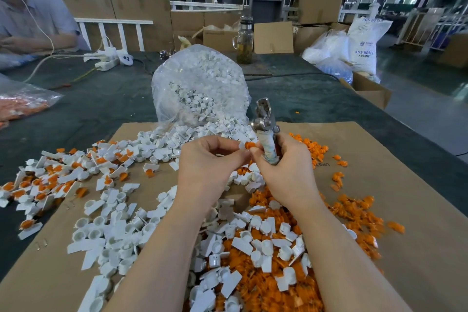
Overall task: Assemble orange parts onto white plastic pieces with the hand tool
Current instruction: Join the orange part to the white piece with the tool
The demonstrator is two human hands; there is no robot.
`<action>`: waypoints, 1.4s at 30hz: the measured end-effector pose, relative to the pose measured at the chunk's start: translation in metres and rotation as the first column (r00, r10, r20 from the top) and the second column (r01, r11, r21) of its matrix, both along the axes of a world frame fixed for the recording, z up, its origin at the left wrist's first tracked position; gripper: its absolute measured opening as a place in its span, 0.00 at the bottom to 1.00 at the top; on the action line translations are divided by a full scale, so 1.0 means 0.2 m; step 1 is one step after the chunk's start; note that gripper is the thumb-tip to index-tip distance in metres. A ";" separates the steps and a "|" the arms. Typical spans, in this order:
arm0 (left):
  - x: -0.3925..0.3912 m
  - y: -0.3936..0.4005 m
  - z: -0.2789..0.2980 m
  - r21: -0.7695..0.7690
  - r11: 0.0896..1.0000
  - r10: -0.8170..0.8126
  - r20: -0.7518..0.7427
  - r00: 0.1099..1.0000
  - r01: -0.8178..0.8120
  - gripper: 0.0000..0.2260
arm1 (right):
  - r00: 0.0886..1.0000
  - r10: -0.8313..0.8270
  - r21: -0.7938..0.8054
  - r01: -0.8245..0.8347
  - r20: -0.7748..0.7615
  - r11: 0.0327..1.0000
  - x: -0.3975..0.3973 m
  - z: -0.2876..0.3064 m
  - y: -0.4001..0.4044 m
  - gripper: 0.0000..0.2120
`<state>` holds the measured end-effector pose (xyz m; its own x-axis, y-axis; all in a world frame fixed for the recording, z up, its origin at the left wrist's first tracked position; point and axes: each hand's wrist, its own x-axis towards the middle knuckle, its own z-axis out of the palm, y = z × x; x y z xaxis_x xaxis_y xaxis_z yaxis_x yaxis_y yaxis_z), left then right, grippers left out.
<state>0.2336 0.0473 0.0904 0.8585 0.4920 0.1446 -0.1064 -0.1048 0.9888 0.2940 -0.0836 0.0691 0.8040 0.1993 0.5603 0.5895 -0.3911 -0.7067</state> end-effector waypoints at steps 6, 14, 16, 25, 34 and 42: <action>0.00 -0.01 0.00 0.063 0.998 0.013 -0.009 1.000 -0.012 0.04 | 1.000 0.011 -0.008 -0.011 0.005 1.000 0.00 0.01 0.00 0.07; 0.02 -0.02 -0.01 0.077 0.995 0.059 -0.025 0.998 -0.057 0.05 | 0.998 0.047 -0.045 -0.048 -0.039 0.998 0.00 0.02 0.00 0.05; 0.02 -0.02 -0.01 0.104 0.991 0.089 -0.024 0.996 -0.086 0.06 | 0.996 0.068 -0.049 -0.070 -0.057 0.996 0.00 0.02 0.00 0.05; 0.02 0.01 -0.01 0.086 0.992 0.094 0.003 0.996 -0.094 0.05 | 0.966 0.157 -0.046 -0.169 -0.204 0.985 0.01 0.04 -0.03 0.06; 0.02 0.06 0.00 -0.092 0.995 0.055 0.162 0.985 -0.040 0.03 | 0.875 0.305 -0.131 -0.376 -0.377 0.917 -0.01 0.07 -0.06 0.06; 0.02 0.06 0.00 -0.062 0.998 -0.007 0.219 0.976 0.021 0.04 | 0.866 0.322 -0.169 -0.408 -0.384 0.897 -0.01 0.07 -0.06 0.08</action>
